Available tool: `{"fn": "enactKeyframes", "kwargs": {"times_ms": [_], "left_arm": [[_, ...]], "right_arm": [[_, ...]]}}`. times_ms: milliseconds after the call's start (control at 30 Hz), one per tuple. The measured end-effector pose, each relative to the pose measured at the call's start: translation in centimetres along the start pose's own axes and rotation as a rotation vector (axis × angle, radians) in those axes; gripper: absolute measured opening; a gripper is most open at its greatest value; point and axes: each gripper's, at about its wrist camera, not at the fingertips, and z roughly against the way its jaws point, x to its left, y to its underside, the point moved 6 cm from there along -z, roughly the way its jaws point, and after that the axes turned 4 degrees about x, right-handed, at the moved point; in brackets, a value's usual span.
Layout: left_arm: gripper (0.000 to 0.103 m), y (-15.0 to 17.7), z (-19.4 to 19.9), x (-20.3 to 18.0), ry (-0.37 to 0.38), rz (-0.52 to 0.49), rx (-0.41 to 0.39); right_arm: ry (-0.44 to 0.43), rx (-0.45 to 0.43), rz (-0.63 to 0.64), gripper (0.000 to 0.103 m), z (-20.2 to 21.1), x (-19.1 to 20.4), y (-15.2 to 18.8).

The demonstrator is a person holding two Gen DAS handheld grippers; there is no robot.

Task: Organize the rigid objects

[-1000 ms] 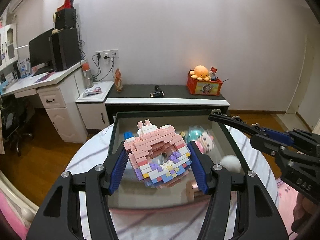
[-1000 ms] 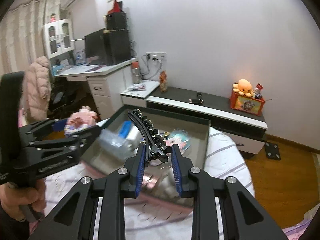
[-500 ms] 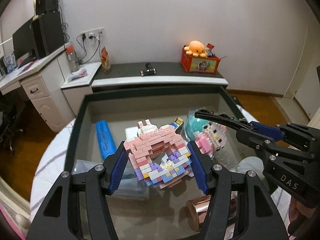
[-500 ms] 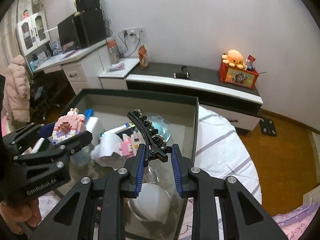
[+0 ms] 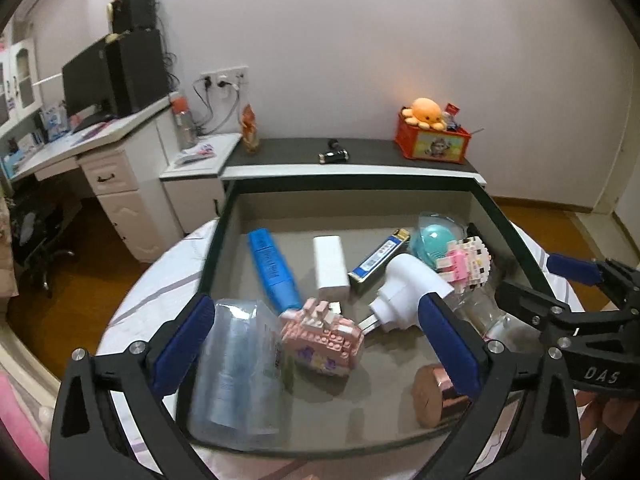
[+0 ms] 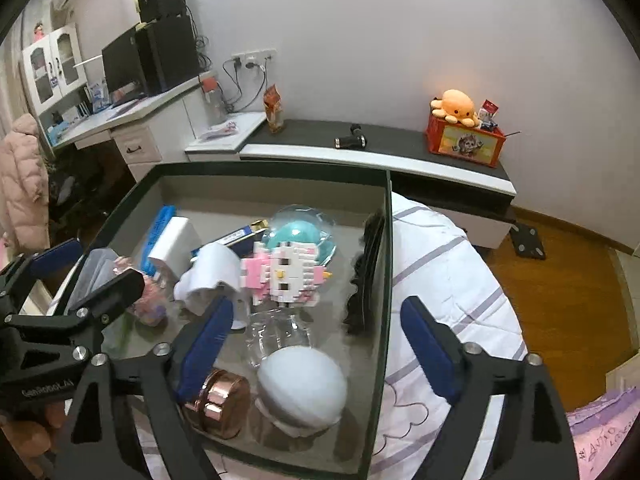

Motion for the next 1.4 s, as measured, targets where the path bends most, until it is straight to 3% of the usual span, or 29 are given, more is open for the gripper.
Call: {"fn": "enactKeyframes", "kwargs": {"times_ms": [300, 500, 533, 567, 867, 1067, 1400], "left_arm": [[0.103, 1.5, 5.9, 0.9, -0.036, 0.023, -0.092], [0.103, 3.5, 11.9, 1.8, -0.055, 0.050, -0.144], [0.103, 3.9, 13.2, 2.0, -0.055, 0.060, -0.157], [0.103, 4.4, 14.4, 2.1, -0.055, 0.069, -0.168], [0.103, 9.3, 24.1, 2.1, -0.073, 0.072, -0.246], [0.103, 12.5, 27.8, 1.3, -0.124, 0.028, -0.285], [0.103, 15.1, 30.2, 2.4, -0.137, 0.063, -0.293]], "right_arm": [[0.002, -0.105, -0.080, 0.090, 5.2, 1.4, 1.7], [0.039, -0.211, -0.074, 0.091, 12.0, 3.3, 5.0], [0.057, -0.228, -0.075, 0.093, 13.3, 3.6, 5.7], [0.077, -0.247, -0.075, 0.103, 14.5, 3.8, 6.4], [0.137, -0.396, -0.052, 0.103, 25.0, 6.3, 12.7], [0.135, -0.433, -0.079, 0.103, 27.9, 7.0, 15.7], [0.124, -0.454, -0.054, 0.103, 29.0, 9.3, 16.9]]}}
